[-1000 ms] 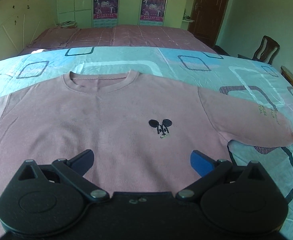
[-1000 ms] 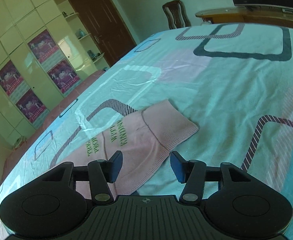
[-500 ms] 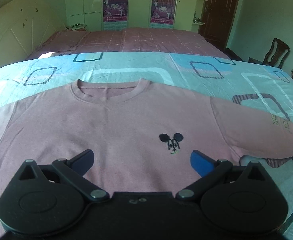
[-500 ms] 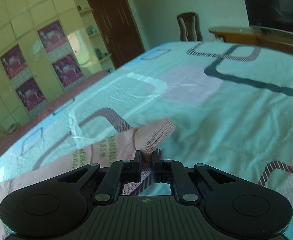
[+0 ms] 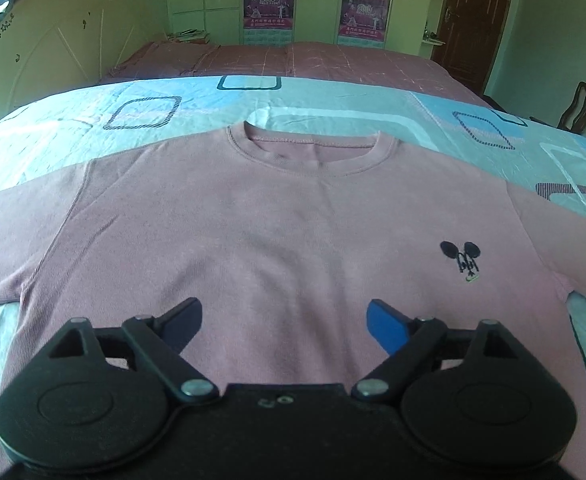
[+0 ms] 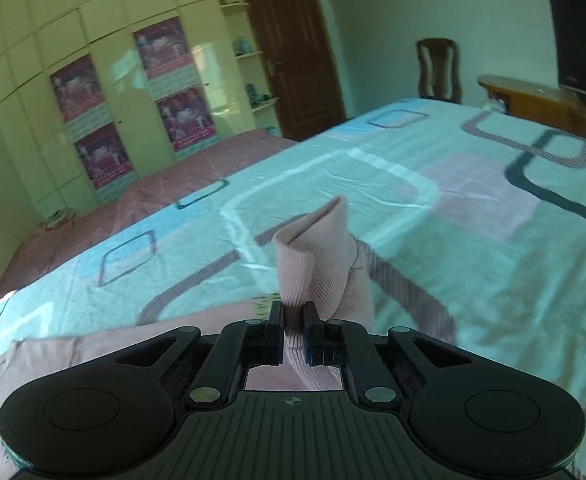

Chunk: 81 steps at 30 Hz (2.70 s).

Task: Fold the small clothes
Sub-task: 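Lift the held sleeve with the right tool and fold it across the body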

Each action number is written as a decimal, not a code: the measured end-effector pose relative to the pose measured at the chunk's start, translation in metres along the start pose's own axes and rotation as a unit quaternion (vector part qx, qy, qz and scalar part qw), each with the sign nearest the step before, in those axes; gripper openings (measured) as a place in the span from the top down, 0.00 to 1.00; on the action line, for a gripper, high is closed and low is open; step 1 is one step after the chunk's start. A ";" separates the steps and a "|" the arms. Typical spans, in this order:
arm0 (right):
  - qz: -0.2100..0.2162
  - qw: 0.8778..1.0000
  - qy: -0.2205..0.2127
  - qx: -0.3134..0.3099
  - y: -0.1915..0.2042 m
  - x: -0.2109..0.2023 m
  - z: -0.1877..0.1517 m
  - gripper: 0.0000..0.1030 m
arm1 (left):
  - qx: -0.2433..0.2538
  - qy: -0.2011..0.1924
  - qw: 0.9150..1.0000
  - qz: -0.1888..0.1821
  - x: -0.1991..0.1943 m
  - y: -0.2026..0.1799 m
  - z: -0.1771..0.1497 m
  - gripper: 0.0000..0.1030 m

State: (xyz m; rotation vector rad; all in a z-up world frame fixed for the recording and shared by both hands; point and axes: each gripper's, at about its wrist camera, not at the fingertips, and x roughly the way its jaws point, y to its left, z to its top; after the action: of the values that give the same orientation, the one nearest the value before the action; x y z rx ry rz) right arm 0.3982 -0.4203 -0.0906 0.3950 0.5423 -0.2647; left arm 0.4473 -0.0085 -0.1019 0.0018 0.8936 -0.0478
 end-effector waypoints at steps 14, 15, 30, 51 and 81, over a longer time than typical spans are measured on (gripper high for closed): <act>0.062 0.988 0.033 -0.139 0.229 0.042 -0.056 0.94 | -0.044 -0.026 0.998 -0.044 -0.013 0.104 -0.013 0.12; 0.035 0.990 0.031 -0.135 0.219 0.046 -0.054 0.72 | -0.048 -0.025 0.997 -0.046 -0.013 0.109 -0.014 0.12; -0.129 0.964 0.099 -0.210 0.059 0.097 -0.052 0.64 | -0.058 -0.014 0.997 -0.040 -0.003 0.092 -0.007 0.11; 0.084 0.987 0.040 -0.131 0.151 0.034 -0.036 0.95 | -0.049 0.000 0.998 -0.048 0.012 0.077 -0.009 0.10; 0.224 0.932 0.089 -0.270 0.361 0.021 -0.178 0.66 | -0.098 -0.030 0.980 -0.173 0.018 0.140 0.010 0.21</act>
State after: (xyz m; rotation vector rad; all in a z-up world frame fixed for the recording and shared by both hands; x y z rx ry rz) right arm 0.4611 -0.0248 -0.1360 -0.0022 0.6610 0.3639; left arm 0.4720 0.1301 -0.1124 -0.3387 0.8271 -0.2824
